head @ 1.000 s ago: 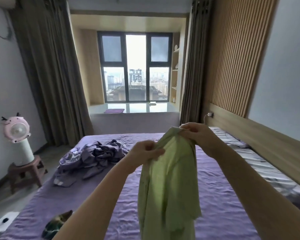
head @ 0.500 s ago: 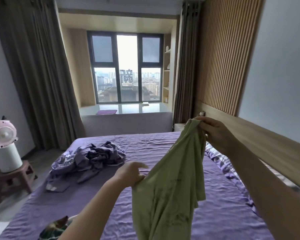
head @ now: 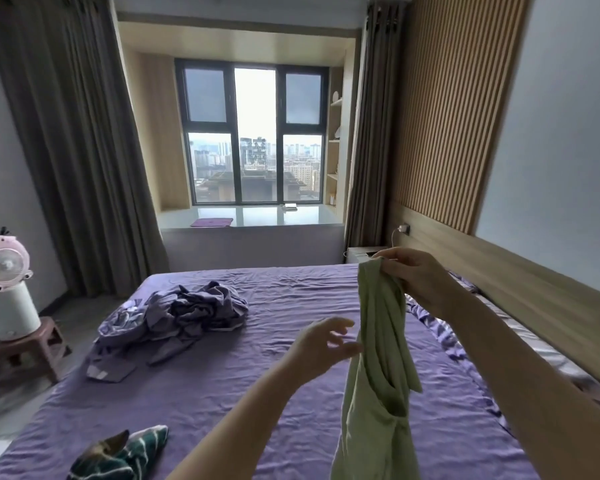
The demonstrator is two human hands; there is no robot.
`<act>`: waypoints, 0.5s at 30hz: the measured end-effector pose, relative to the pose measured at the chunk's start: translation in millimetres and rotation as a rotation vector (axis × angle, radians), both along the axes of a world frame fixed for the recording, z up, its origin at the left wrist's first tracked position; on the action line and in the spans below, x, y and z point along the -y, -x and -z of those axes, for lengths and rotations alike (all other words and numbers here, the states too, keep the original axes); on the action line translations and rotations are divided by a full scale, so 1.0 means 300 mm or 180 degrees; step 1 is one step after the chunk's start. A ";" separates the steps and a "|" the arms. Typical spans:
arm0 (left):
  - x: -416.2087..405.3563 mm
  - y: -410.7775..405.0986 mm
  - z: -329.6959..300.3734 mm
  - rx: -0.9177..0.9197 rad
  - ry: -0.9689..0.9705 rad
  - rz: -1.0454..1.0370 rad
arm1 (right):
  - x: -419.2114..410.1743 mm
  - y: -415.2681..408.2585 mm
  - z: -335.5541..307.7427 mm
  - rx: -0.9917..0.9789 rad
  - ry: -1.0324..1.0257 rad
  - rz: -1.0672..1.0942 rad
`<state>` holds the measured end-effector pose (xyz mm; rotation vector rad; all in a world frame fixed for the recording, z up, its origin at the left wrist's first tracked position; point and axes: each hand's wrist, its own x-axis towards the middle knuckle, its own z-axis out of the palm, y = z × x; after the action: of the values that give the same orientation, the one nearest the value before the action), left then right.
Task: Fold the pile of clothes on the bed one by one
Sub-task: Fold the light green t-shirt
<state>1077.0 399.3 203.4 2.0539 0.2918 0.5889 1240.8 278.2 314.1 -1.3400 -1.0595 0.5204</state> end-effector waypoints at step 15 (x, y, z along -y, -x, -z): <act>0.022 -0.081 0.132 -0.0550 0.1403 0.0538 | 0.107 -0.140 -0.028 -0.0719 -0.0387 -0.0257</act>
<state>1101.4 392.5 163.9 1.6812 0.3140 0.2174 1282.7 246.1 322.6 -1.1073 -0.9459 0.6416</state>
